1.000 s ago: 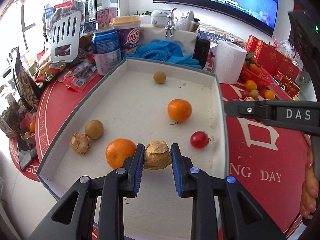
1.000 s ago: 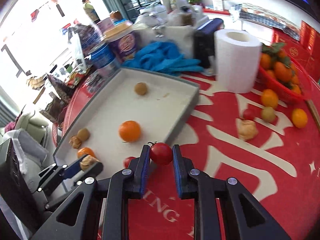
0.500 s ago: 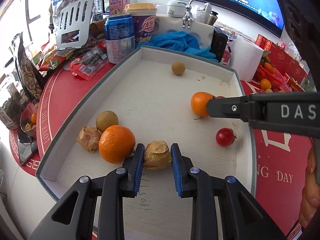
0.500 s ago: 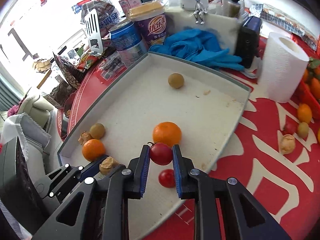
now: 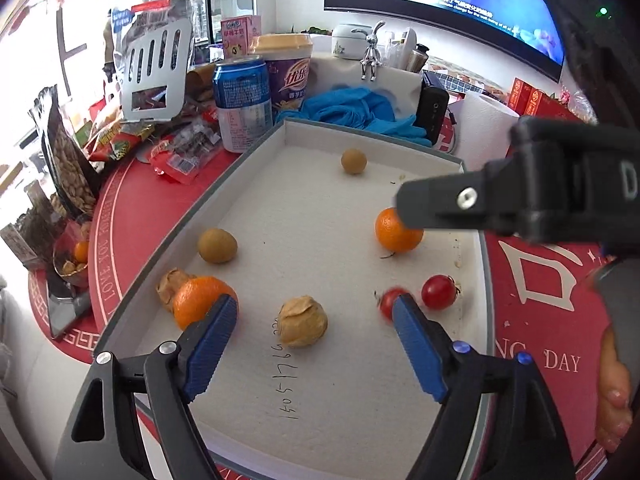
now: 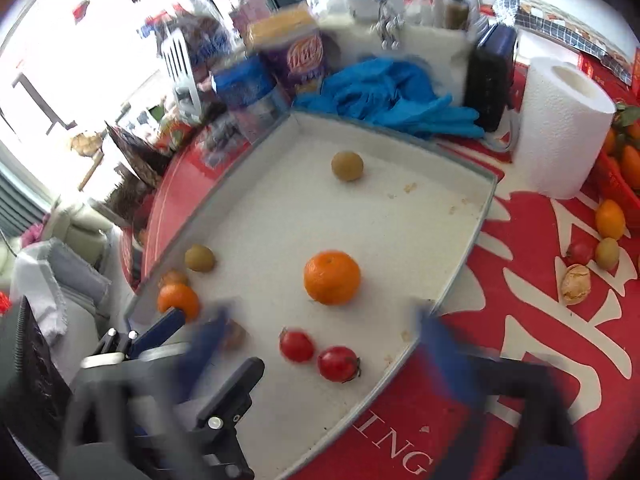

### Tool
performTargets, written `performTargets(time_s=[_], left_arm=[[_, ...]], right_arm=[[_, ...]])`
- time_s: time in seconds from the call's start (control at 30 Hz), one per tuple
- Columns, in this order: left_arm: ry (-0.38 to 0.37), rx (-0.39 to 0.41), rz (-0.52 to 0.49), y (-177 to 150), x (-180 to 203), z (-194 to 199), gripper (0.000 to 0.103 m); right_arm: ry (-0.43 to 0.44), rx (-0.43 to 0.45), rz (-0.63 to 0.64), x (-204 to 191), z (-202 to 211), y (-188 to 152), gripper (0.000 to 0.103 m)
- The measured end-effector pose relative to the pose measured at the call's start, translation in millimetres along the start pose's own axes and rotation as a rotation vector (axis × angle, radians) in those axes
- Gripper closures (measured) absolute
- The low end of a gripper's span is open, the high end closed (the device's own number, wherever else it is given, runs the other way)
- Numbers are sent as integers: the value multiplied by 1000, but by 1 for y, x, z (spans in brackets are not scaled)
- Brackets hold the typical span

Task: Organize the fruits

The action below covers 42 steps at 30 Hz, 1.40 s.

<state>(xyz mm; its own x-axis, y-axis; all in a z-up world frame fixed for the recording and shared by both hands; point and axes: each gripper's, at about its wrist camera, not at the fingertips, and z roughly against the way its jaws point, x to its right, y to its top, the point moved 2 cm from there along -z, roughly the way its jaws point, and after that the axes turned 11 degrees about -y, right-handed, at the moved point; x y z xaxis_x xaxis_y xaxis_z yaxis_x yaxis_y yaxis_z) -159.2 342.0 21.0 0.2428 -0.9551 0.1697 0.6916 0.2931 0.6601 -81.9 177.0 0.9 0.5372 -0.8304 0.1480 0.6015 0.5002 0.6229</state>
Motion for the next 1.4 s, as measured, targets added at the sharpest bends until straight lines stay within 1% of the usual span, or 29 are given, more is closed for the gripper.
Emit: performTargets(time_s=[0.13,0.27,0.37,0.47,0.6,0.67,0.73,0.83,0.97,1.13,1.33,1.4], left_arm=[[-3,-2,3,2,4,3,20],[-11,-2,-14,5,14,9,20],[-25,-7,-40,8,28,10,20],[-63,-25,-70,11,49,10,20],[-142,-66,-108,18,83,4,20],[-166,-83,-128,22,100,0,20],[-184,-102,-151,29,121,-8,20],[-200,-116,-177,40,148,-23,20],[-216,-156,-172,53,175,-52,20],[-165,-195,-182,62,202,-96,20],[-136,-239,-138,67,209,-135,21],[-121,-250,-140,67,211,-142,23]], right_arm=[[-51,41,-13,13,15,-1,0],[-70,34,-104,50,21,-8,0],[-120,22,-185,88,22,-17,0],[-209,0,-261,133,24,-33,0],[-324,-26,-318,181,24,-55,0],[-397,-58,-321,203,22,-66,0],[-450,-80,-312,219,22,-76,0],[-514,-77,-283,234,26,-86,0],[-502,-35,-240,237,31,-91,0],[-502,22,-224,236,32,-97,0],[-497,54,-209,235,32,-103,0],[-496,56,-208,236,32,-103,0]])
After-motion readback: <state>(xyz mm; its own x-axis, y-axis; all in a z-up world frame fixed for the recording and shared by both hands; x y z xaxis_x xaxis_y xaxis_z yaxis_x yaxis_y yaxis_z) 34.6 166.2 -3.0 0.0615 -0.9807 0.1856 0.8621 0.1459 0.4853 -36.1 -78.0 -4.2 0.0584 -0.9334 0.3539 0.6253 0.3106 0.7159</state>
